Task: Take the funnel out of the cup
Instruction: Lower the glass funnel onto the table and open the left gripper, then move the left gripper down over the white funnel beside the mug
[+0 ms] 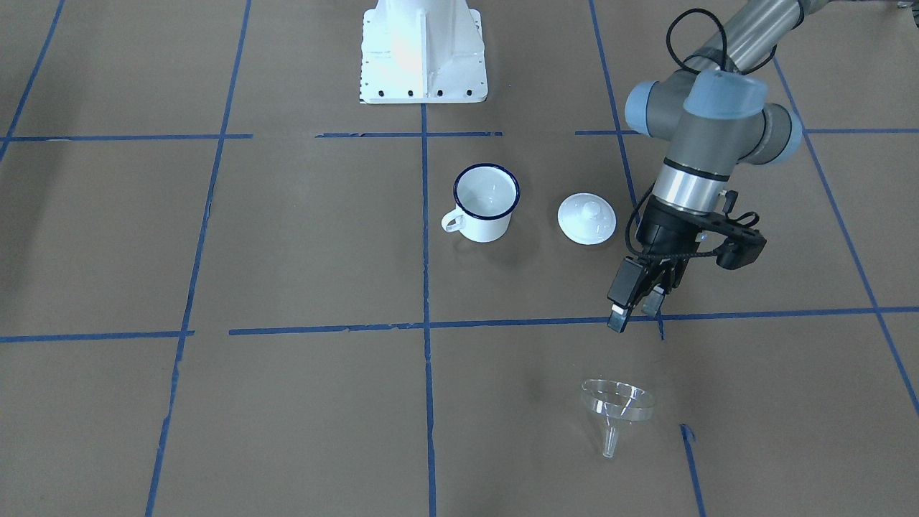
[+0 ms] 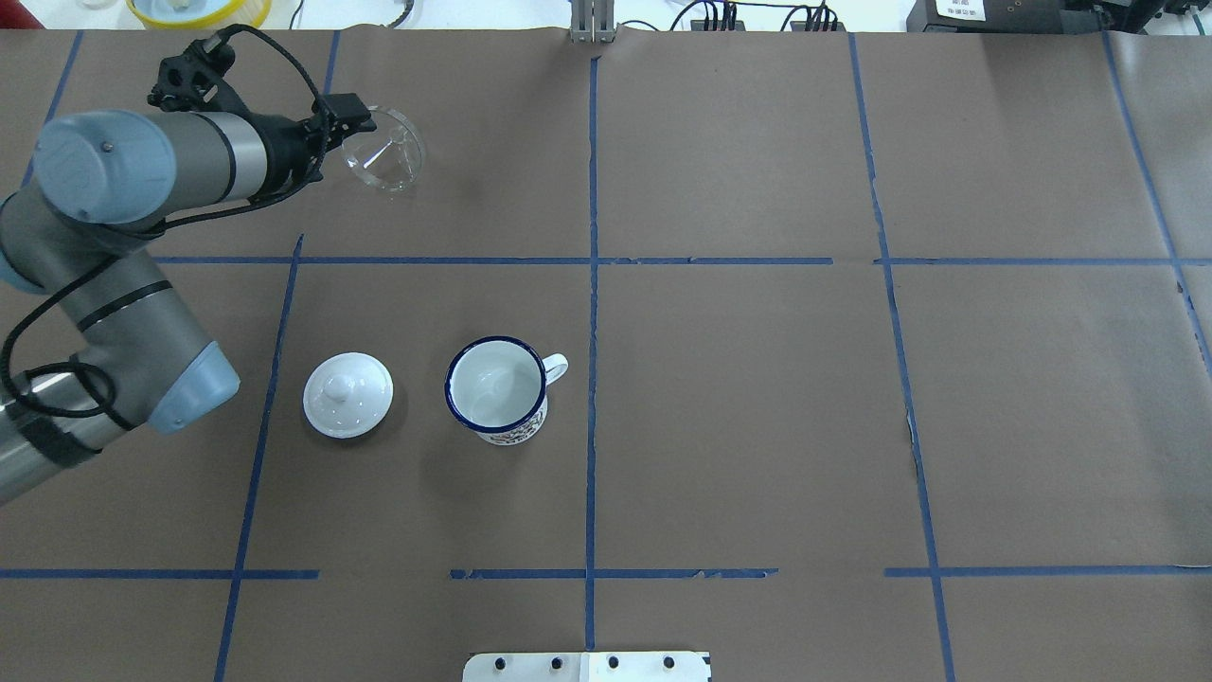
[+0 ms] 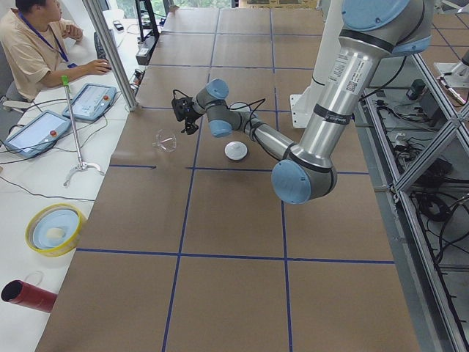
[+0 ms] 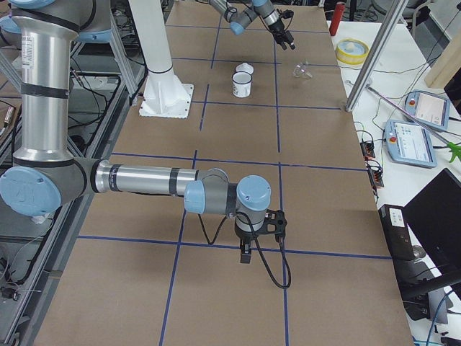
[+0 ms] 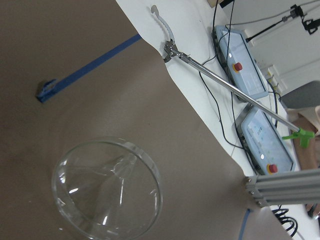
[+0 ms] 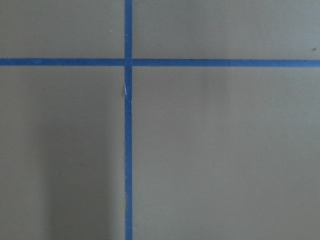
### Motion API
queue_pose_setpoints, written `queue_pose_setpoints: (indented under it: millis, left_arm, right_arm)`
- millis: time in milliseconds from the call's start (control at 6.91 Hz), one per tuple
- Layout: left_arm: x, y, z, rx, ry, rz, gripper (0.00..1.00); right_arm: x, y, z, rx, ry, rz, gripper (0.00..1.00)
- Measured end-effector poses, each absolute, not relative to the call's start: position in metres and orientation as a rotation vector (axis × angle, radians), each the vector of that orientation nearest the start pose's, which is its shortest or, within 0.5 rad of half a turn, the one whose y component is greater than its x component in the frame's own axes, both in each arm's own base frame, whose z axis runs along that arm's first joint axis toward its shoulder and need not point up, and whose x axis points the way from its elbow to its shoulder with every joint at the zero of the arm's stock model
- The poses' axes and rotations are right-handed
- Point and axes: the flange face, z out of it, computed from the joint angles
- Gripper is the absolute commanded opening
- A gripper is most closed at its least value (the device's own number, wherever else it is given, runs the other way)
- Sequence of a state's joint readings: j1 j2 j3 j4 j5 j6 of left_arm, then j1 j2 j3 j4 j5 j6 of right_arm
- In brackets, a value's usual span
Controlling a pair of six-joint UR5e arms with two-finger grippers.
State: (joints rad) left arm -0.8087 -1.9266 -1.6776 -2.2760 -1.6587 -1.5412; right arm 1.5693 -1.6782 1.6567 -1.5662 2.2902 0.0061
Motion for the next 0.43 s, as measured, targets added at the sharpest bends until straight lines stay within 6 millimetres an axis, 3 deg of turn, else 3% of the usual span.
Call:
queue_pose_setpoints:
  millis: [289, 434]
  left_arm:
    - [0.326, -0.493, 0.353, 0.406, 1.048, -0.26, 1.0]
    - [0.333, -0.469, 0.363, 0.344, 1.0, -0.176, 1.0]
  right_arm:
    - [0.067, -0.445, 0.67, -0.019, -0.719, 0.011, 1.0]
    - [0.067, -0.445, 0.67, -0.019, -0.719, 0.01, 1.0]
